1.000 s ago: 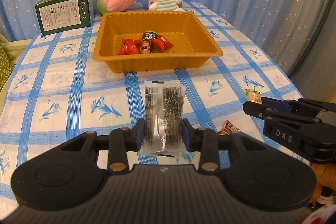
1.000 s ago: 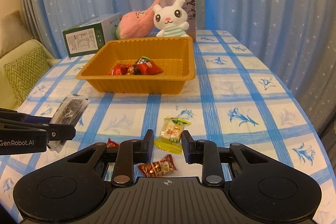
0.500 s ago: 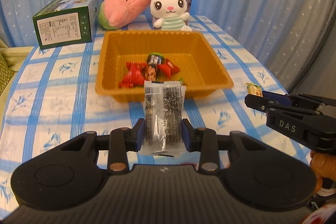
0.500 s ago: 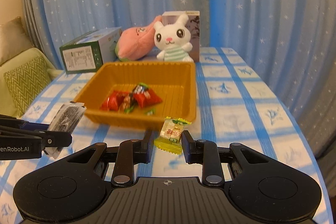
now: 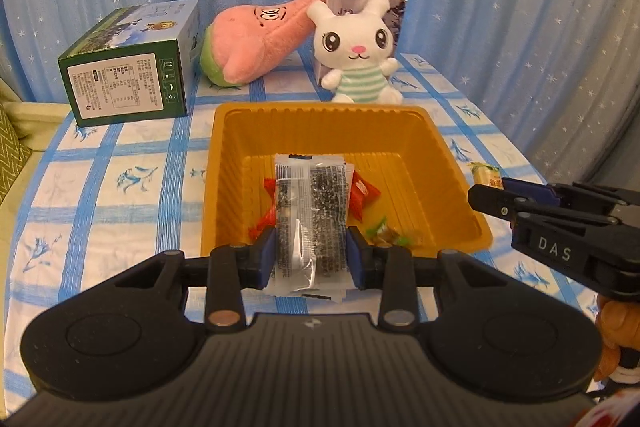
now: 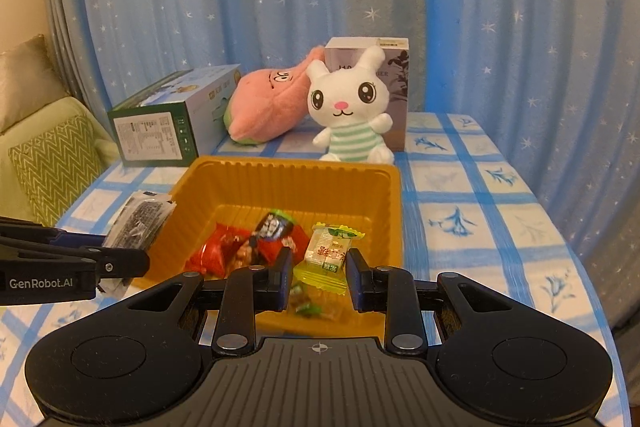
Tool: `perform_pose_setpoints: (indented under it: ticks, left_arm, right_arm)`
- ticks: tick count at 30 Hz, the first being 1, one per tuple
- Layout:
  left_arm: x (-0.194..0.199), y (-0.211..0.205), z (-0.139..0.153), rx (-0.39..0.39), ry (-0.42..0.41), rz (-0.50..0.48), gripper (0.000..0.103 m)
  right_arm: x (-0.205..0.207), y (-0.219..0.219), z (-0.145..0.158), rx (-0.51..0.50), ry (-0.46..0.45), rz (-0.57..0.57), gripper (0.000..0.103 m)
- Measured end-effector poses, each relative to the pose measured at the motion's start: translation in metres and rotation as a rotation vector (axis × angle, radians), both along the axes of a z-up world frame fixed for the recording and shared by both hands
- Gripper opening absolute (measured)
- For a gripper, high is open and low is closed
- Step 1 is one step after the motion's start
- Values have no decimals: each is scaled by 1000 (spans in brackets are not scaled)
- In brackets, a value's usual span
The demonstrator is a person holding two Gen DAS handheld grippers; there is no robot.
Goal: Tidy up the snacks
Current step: 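Carry the seaweed packet and yellow candy over the orange tray with both tools, then open both tools to drop the packet and candy into the tray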
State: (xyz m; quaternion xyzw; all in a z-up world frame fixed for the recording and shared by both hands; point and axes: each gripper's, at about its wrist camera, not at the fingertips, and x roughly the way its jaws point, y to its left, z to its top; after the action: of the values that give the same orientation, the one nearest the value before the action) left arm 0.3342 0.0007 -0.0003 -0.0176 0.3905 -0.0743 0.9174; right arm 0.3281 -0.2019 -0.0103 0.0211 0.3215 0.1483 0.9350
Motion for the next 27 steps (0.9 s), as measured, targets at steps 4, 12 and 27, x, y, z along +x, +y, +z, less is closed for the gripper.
perform_pose_setpoints:
  ticks: [4,12,27]
  left_arm:
    - [15,0,-3,3,5,7,33]
    - [33,-3,-8,1,13,8,33]
    - [40,9,-15,-52,-29,53,34]
  right_arm:
    - [17,6,-3,9,15,0,29]
    - [33,15,-6,27,39,3,29]
    - [37,5,-10,60,64,-30,29]
